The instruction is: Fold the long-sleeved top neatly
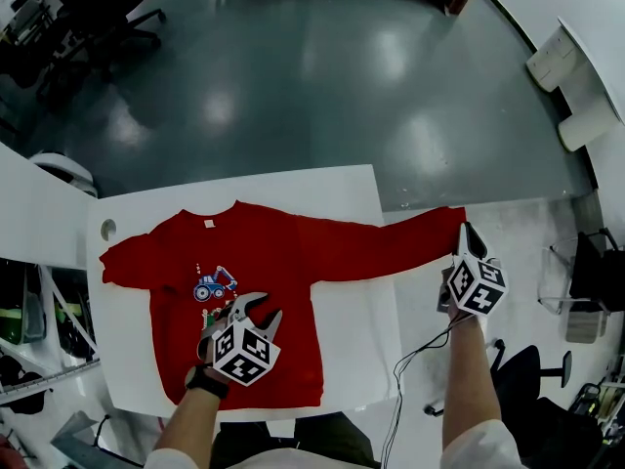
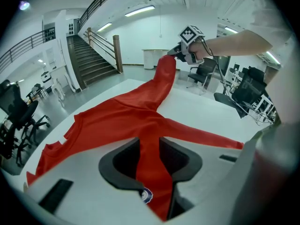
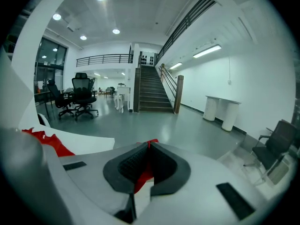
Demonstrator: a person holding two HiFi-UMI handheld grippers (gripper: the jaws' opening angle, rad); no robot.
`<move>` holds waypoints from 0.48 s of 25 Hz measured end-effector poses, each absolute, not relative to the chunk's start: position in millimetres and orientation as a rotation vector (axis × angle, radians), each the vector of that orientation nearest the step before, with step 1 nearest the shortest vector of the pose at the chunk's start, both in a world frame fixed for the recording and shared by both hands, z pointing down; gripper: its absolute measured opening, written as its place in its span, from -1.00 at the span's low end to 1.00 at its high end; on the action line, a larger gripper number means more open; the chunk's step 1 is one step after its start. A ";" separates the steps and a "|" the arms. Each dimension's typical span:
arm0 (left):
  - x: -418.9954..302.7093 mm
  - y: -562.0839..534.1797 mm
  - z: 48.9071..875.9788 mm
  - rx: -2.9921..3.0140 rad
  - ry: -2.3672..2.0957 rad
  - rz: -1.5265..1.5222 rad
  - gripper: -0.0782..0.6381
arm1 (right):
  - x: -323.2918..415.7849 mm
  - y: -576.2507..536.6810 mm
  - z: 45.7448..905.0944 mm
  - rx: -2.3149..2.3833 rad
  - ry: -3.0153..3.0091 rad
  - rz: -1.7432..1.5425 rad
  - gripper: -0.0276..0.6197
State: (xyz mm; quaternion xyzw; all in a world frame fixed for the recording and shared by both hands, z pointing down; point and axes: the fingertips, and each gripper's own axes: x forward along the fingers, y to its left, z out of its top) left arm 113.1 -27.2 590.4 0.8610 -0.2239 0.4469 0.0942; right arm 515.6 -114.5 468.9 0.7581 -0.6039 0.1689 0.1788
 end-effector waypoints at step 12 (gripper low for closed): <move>106.6 -26.1 584.5 2.552 -0.694 1.321 -0.40 | 519.5 -96.7 449.3 2.220 -1.693 0.444 -0.85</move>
